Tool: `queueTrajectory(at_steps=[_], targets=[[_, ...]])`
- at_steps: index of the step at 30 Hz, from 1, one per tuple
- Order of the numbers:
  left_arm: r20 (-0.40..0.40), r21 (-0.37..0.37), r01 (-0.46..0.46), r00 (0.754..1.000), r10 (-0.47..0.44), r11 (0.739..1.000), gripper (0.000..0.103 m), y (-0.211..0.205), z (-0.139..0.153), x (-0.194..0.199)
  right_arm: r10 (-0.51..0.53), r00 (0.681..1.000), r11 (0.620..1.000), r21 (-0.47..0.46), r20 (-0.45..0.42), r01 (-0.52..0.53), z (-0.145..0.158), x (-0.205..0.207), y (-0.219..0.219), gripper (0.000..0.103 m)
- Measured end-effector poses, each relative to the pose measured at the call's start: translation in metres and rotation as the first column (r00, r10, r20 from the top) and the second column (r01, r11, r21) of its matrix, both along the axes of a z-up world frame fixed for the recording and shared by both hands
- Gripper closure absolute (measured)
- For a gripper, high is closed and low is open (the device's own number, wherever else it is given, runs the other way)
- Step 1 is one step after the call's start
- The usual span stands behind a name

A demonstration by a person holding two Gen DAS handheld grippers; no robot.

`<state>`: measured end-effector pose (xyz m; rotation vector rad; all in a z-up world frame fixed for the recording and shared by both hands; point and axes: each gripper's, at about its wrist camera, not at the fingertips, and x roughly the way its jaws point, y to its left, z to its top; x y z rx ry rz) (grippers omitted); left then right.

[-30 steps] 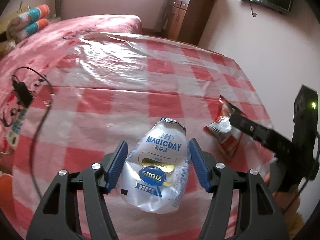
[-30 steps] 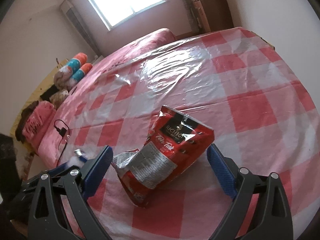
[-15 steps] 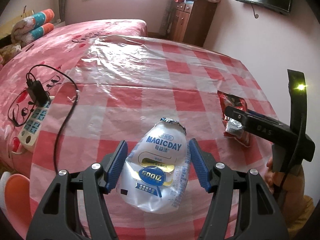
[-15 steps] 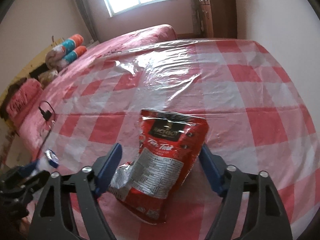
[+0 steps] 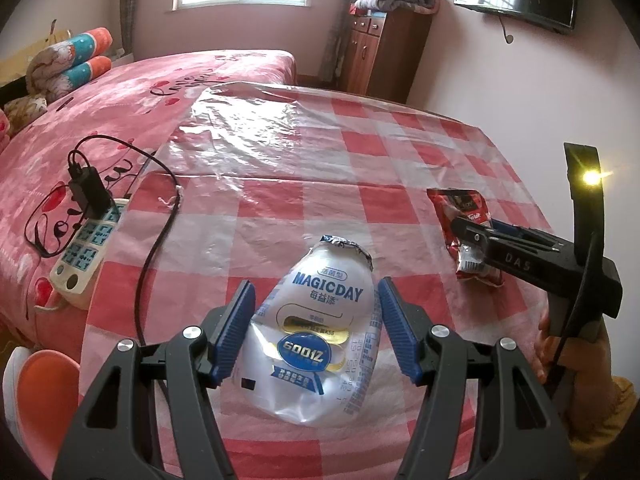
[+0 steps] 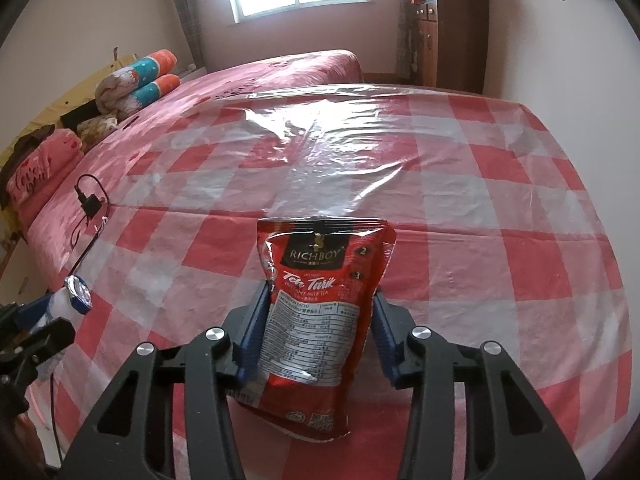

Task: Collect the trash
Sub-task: 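Carry the bottle with the left tool and the red bag with the right tool to the bucket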

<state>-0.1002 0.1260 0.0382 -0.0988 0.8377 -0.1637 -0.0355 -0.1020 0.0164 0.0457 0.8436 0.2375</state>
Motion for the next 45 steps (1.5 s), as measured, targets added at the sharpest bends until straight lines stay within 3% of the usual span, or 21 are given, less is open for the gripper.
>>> queueTrajectory(at_steps=[11, 31, 45], targets=[[0.036, 0.006, -0.03, 0.999, 0.03, 1.0, 0.039, 0.017, 0.01, -0.013, 0.04, 0.998, 0.999, 0.005, 0.04, -0.04, 0.011, -0.017, 0.019, 0.064], [0.086, 0.063, -0.131, 0.988, 0.125, 0.989, 0.039, 0.056, 0.024, -0.04, 0.146, 0.984, 0.987, 0.045, 0.106, -0.151, 0.047, -0.05, 0.057, 0.065], [0.088, 0.103, -0.197, 0.978, 0.189, 0.975, 0.039, 0.083, 0.02, -0.057, 0.266, 0.954, 0.959, 0.057, 0.137, -0.276, 0.066, -0.075, 0.098, 0.065]])
